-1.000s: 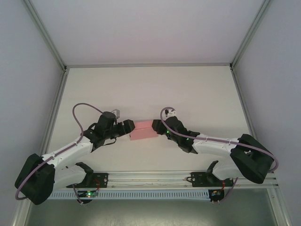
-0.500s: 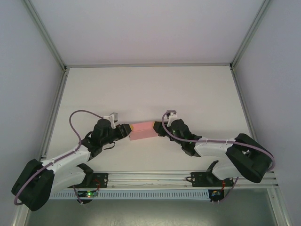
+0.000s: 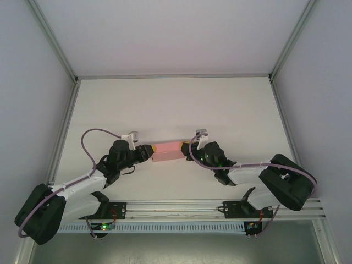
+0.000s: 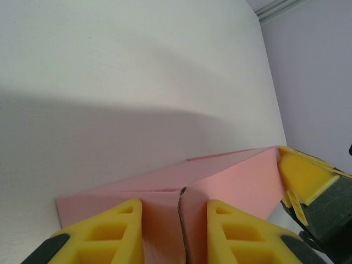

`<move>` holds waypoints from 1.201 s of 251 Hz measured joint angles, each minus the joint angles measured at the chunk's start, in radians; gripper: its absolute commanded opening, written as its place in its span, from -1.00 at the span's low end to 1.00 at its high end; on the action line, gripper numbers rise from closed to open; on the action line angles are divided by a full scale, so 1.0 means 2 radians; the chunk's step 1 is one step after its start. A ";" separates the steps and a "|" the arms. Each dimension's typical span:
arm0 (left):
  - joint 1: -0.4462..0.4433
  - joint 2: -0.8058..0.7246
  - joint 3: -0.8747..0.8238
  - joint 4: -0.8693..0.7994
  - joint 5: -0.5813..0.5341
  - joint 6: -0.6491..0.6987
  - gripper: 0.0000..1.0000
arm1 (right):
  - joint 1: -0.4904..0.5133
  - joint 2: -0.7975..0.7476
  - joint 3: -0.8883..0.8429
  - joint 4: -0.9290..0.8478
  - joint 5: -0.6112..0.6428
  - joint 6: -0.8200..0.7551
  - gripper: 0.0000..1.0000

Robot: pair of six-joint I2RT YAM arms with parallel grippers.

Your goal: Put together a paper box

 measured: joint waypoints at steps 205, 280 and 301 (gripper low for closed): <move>-0.013 0.030 0.059 -0.063 -0.021 0.073 0.01 | 0.003 -0.060 0.028 -0.120 0.017 -0.068 -0.59; -0.013 0.030 0.116 -0.192 -0.072 0.083 0.74 | -0.001 -0.084 0.106 -0.313 0.019 -0.053 -0.17; -0.013 0.034 0.135 -0.222 -0.083 0.088 0.88 | -0.009 -0.083 0.122 -0.344 0.020 -0.053 -0.15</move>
